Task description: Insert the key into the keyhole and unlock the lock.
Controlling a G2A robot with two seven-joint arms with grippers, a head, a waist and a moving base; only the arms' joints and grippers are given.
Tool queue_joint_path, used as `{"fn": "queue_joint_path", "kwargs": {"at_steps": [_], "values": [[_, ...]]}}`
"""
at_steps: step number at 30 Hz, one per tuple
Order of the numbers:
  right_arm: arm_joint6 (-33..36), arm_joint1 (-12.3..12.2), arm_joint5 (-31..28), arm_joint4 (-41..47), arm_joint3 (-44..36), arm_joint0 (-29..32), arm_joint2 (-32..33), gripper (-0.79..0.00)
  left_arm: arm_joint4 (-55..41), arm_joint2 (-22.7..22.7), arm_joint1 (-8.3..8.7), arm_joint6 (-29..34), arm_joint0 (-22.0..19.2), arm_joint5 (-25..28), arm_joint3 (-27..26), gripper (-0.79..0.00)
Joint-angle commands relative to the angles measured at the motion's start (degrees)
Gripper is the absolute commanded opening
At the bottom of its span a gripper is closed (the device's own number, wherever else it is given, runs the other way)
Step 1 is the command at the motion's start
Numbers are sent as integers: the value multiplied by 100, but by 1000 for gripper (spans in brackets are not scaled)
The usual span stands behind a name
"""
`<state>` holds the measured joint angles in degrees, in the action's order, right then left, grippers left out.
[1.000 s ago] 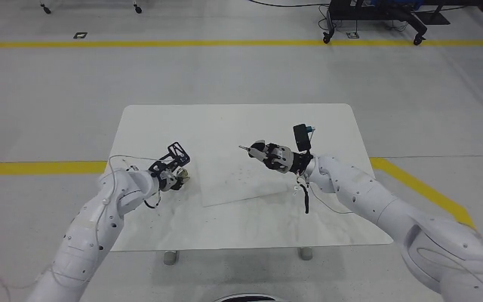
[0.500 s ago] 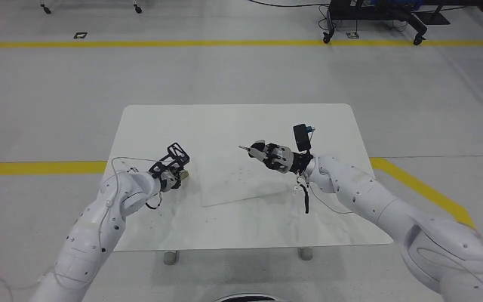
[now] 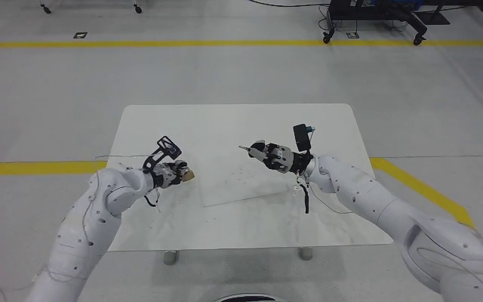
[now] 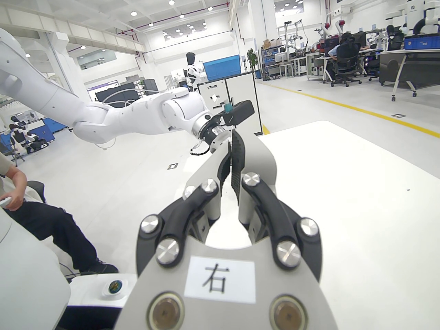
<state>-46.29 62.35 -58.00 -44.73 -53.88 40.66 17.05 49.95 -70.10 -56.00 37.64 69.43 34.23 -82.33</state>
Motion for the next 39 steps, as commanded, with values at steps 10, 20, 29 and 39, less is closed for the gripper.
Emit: {"fn": "queue_joint_path", "kwargs": {"at_steps": [10,20,29,39], "values": [[0,0,0,0,0,0,0,-785,-1565,-135,26,1072,-484,96,372,-785],[0,0,0,0,0,0,0,-785,-2913,-79,-6,1109,-424,458,617,-785],[427,47,0,523,-227,250,350,-785,-8096,688,-277,4161,-1752,-920,2262,-785],[451,64,0,630,-493,480,733,-785,-10615,2424,-706,5036,-2824,-2911,3236,-785]]}}
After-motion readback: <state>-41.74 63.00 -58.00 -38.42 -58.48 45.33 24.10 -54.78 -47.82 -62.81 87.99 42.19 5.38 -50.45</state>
